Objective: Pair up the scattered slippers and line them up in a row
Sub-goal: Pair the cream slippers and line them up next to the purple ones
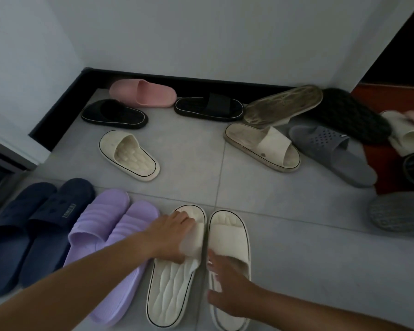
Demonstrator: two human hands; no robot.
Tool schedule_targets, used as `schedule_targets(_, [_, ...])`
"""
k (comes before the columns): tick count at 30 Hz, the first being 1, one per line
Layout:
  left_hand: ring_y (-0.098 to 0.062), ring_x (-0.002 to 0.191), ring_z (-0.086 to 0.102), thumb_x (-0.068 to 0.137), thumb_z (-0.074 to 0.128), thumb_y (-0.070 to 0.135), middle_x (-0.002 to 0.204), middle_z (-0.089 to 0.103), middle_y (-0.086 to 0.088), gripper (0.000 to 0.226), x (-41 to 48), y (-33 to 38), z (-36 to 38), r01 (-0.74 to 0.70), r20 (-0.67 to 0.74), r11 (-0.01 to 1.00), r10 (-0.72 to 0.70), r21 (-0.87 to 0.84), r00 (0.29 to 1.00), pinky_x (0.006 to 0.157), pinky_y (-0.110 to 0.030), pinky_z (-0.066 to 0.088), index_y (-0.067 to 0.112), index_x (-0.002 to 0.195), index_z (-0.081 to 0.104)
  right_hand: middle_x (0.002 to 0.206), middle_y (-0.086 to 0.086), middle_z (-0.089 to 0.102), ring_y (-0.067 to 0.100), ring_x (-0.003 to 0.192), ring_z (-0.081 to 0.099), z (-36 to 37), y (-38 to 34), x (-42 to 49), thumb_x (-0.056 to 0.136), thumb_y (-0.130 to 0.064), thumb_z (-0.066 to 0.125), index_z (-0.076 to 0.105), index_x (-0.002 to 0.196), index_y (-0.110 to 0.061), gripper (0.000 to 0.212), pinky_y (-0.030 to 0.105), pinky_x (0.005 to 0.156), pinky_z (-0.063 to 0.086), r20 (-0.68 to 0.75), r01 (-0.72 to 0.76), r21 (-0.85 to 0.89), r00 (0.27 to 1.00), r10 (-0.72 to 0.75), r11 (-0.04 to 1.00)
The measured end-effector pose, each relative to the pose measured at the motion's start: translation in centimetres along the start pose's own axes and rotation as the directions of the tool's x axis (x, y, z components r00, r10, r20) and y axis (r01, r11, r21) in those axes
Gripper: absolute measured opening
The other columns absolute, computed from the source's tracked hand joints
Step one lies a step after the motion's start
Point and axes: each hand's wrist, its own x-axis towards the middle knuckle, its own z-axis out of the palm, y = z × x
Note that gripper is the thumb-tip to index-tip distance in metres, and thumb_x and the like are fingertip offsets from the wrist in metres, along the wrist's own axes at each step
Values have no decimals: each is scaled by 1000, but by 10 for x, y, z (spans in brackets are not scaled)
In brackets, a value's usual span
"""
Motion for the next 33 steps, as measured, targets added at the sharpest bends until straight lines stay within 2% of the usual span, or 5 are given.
schedule_targets(9, [-20, 125, 35, 52, 51, 84, 135, 36, 2, 107, -4, -1, -5, -6, 84, 996, 14, -89, 996, 101, -40, 39, 21, 136, 30, 136, 5, 51, 17, 123, 51, -18, -6, 8, 83, -6, 49, 39, 137, -20, 57, 25, 98, 43, 55, 31, 81, 998, -35, 996])
schedule_targets(16, [-21, 127, 39, 88, 40, 62, 137, 40, -1, 65, -6, -7, -8, -5, 34, 987, 11, -160, 999, 100, -40, 40, 21, 138, 35, 65, -12, 62, 12, 64, 64, -54, 0, 16, 79, -5, 45, 62, 79, -23, 26, 27, 67, 49, -274, 35, 10, 961, -31, 999])
schedule_targets(20, [-22, 122, 41, 88, 41, 62, 132, 47, -3, 65, -6, -11, -5, 18, 75, 994, -10, -109, 997, 96, -37, 38, 20, 138, 35, 93, -4, 58, 4, 67, 49, -63, 8, 22, 79, -21, 59, 59, 92, -25, 13, 26, 72, 43, -355, 0, -126, 934, -45, 992])
schedule_targets(25, [-24, 122, 42, 85, 43, 62, 129, 49, -5, 67, -5, -7, -7, 47, 95, 991, -35, -124, 995, 99, -39, 40, 19, 135, 38, 136, -9, 29, 15, 116, 50, -62, 6, 30, 60, -71, 62, 32, 135, -31, 89, 35, 93, 45, -174, -99, -360, 984, 38, 928])
schedule_targets(33, [-29, 119, 45, 63, 62, 73, 137, 43, -7, 109, -6, -6, -1, -118, 51, 993, 119, -15, 992, 97, -41, 42, 14, 144, 18, 127, 2, 39, 29, 112, 55, -75, -7, 48, 68, -61, 63, 30, 133, -30, 79, 38, 81, 46, -68, -30, -677, 997, -22, 735])
